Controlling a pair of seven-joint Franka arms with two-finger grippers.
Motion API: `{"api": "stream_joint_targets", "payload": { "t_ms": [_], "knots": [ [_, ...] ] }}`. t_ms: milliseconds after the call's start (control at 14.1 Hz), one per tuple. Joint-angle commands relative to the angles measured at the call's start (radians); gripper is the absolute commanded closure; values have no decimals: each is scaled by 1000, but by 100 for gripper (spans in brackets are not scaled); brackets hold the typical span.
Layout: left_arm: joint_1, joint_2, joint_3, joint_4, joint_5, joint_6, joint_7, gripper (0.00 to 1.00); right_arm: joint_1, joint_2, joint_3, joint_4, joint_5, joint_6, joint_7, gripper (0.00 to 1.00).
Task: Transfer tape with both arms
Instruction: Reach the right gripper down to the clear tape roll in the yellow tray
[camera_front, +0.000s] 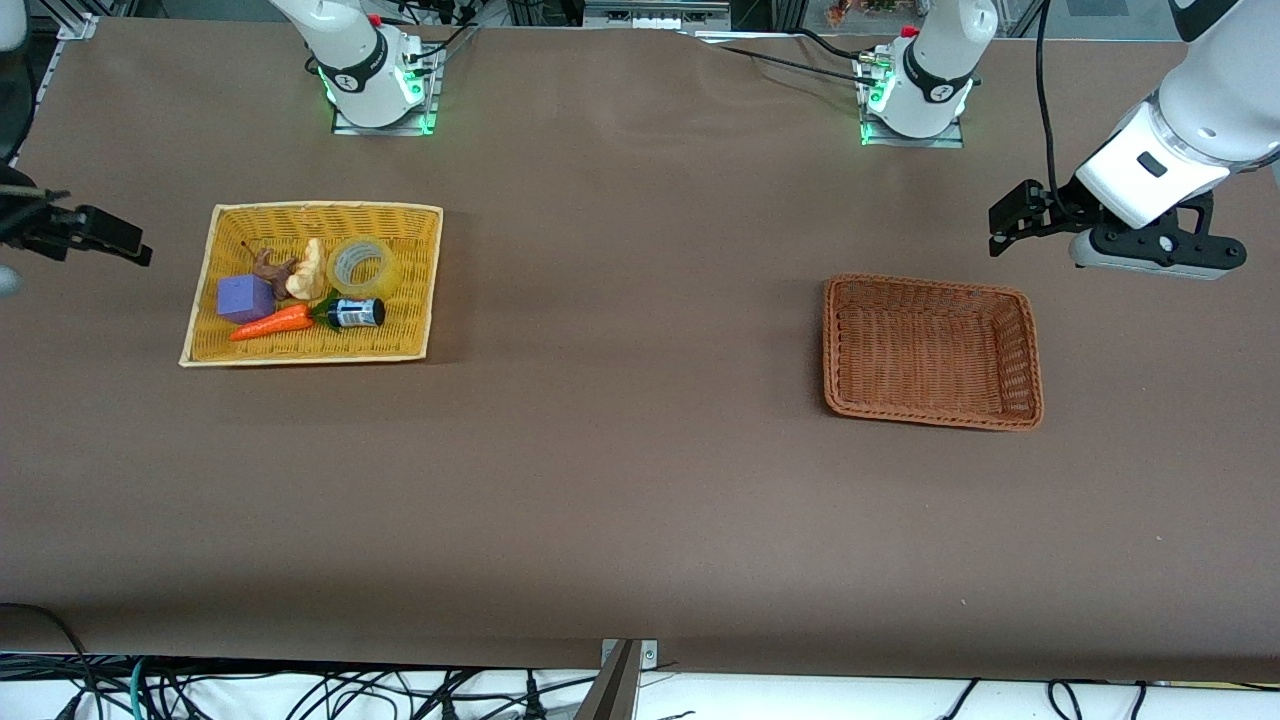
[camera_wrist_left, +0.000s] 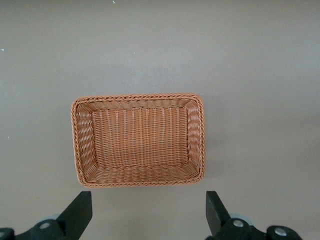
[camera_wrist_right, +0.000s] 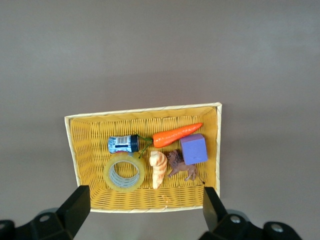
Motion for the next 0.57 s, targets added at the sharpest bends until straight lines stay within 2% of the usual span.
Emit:
{"api": "stream_joint_targets", "payload": {
  "t_ms": [0,142,427,498],
  "knots": [
    [-2,9,-5,24,14,-20,5,0,-4,25,10,-64,9,49,5,0],
    [-5,9,-5,26,16,-20,-1,0,1,-11,18,-236,34,184,60,0],
    [-4,9,-4,26,17,-19,4,0,1,-154,163,-652,34,521,270,0],
    [-4,9,-5,26,19,-19,4,0,1,-169,194,-726,34,595,307,0]
  ]
}}
